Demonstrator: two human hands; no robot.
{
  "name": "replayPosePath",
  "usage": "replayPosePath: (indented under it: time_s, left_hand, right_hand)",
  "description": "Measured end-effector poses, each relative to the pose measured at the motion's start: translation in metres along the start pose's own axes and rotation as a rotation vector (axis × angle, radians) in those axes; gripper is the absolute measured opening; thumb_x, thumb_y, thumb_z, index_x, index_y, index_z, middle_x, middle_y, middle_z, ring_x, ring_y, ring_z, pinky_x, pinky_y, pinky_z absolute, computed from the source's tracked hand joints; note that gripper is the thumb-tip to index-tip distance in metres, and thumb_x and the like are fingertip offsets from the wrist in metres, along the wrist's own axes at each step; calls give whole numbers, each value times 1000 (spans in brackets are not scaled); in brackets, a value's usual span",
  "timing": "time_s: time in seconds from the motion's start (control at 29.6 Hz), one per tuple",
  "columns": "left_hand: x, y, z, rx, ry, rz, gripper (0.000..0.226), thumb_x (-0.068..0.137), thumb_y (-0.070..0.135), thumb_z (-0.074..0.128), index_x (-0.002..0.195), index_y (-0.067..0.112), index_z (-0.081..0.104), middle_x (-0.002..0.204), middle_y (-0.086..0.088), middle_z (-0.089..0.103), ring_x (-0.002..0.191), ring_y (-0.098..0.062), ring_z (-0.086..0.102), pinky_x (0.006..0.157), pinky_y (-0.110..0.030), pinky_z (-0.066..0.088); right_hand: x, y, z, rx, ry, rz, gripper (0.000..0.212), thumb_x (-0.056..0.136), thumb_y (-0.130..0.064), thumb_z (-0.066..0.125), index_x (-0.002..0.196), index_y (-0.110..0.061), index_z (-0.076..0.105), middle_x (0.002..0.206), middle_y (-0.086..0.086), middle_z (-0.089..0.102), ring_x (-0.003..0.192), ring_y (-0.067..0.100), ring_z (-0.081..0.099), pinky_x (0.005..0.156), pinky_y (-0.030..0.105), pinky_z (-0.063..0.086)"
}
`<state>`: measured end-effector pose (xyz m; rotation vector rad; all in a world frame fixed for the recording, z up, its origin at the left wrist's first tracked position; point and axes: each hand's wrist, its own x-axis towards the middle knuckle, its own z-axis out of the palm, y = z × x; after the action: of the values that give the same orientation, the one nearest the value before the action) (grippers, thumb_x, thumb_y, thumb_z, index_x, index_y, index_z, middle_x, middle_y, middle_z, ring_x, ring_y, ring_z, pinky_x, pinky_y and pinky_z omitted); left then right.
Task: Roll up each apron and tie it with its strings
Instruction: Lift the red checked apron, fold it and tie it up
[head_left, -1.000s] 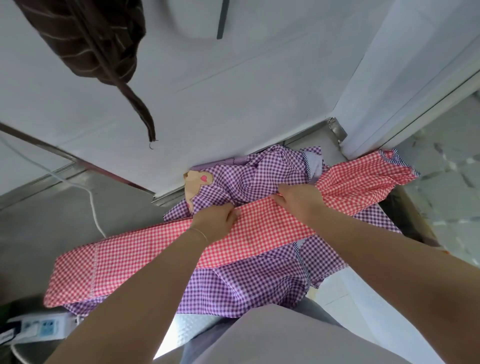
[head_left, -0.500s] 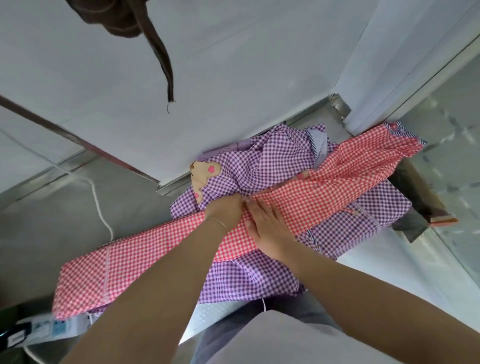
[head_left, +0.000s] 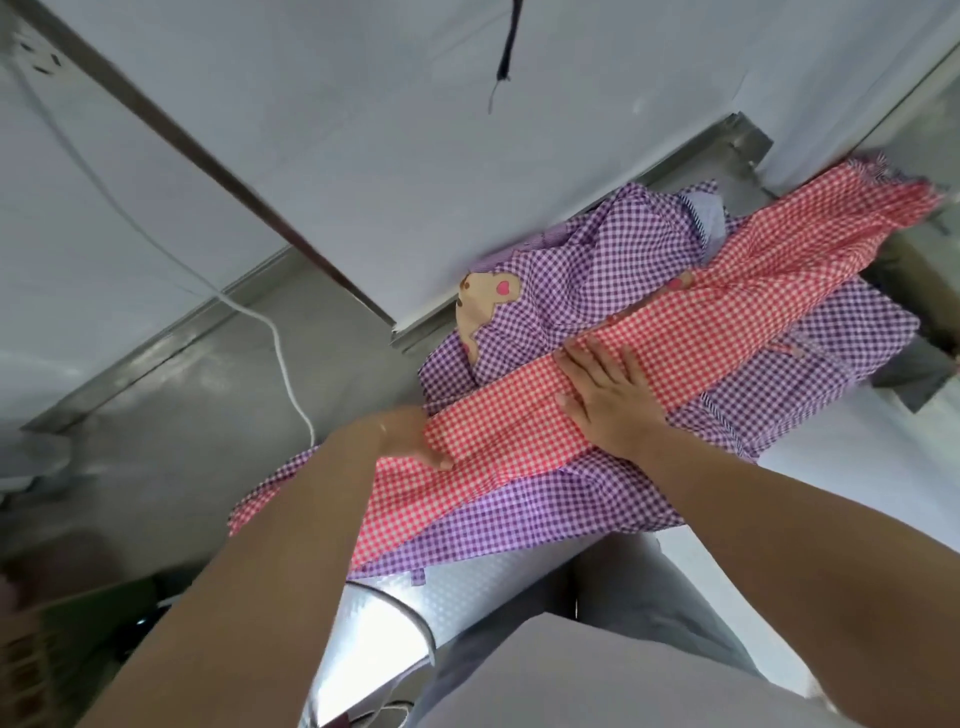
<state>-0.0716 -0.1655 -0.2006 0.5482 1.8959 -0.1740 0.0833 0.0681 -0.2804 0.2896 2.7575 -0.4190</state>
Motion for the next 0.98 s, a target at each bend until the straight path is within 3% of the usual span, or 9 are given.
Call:
replayPosePath:
  time_s: [0.14,0.27,0.37,0.47,0.54,0.61,0.71,0.81,0.98]
  left_hand:
    - [-12,-56,14,57,6,-88,62,77,57,69,118,11,61,114,0,63,105,-21,60,93,-27,45]
    - [-24,-99,19,107,34,-207,74,83,66,55,124,4,59,119,-12,65,104,-25,63,93,-31,49]
    - [-20,-121,25,169,182,-369,48,94,38,56,129,5,56,127,-13,61,113,-27,60,97,-34,47]
    - [-18,-87,34,151,500,-500,34,96,17,45,128,8,54,126,-10,56,115,-29,54,96,-41,47]
    - [-18,-37,46,166,756,-378,43,94,17,43,136,10,40,134,-11,45,121,-28,46,99,-40,43]
    - [-15,19,70,64,938,-38,49,97,29,38,144,17,31,148,-9,34,136,-28,33,112,-46,29]
    - [6,65,103,106,804,202,61,99,56,15,153,27,14,162,0,7,149,-30,0,118,-56,2]
    - [27,47,123,-43,725,4,62,97,58,4,153,34,-6,161,6,-11,146,-29,-18,115,-55,-12]
    - [22,-16,142,-304,755,-332,57,96,54,-2,147,40,-20,156,10,-26,143,-27,-27,114,-55,-16]
  right_hand:
    - [0,-5,-1,-22,1,17,80,81,-62,-11,154,-29,-3,161,-11,-8,148,14,-12,115,43,-18]
    - [0,-7,-2,-43,4,30,82,80,-63,-12,154,-29,-3,161,-10,-9,148,14,-12,116,44,-16]
    - [-1,-11,-2,-82,-9,37,85,78,-66,-13,154,-27,-7,161,-8,-12,148,16,-15,116,45,-16]
    - [0,-12,-3,-98,-38,37,98,72,-79,-14,153,-24,-12,160,-6,-17,147,18,-19,116,49,-15]
    - [-1,-15,-3,-98,-46,28,108,64,-85,-19,152,-23,-13,160,-6,-19,146,19,-20,116,51,-14]
    - [-1,-15,-2,-105,-49,30,112,61,-86,-22,152,-22,-13,160,-4,-18,146,20,-20,116,51,-14]
    - [0,-16,-3,-119,-37,38,113,60,-86,-24,152,-22,-14,160,-4,-20,146,20,-21,116,52,-14]
    - [1,-15,1,-126,-42,35,110,63,-86,-20,152,-23,-15,160,-4,-19,146,20,-20,114,51,-16]
    - [1,-13,3,-110,-40,27,104,68,-86,-11,152,-25,-12,161,-4,-16,146,19,-19,111,48,-21]
